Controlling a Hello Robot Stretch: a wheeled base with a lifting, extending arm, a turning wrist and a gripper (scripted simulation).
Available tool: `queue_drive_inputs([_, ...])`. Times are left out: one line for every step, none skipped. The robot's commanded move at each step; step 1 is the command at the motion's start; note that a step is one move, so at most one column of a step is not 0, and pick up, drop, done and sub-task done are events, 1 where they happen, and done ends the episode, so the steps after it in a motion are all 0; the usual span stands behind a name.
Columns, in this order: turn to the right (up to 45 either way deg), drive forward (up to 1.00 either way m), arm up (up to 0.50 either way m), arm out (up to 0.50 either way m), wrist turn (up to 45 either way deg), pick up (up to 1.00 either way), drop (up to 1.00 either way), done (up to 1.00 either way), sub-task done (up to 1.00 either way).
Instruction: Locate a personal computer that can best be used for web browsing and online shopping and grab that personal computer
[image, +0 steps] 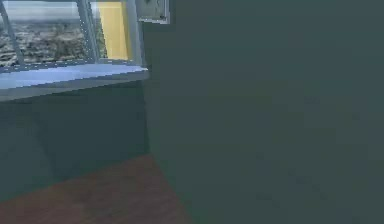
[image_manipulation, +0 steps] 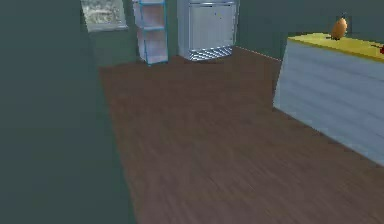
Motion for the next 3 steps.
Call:
queue_drive_inputs([-45.0, 0.0, 0.0, 0.0, 0.0, 0.0, 0.0, 0.0, 0.0])
queue_drive_inputs([-45.0, 0.0, 0.0, 0.0, 0.0, 0.0, 0.0, 0.0, 0.0])
queue_drive_inputs([-9.0, 0.0, 0.0, 0.0, 0.0, 0.0, 0.0, 0.0, 0.0])
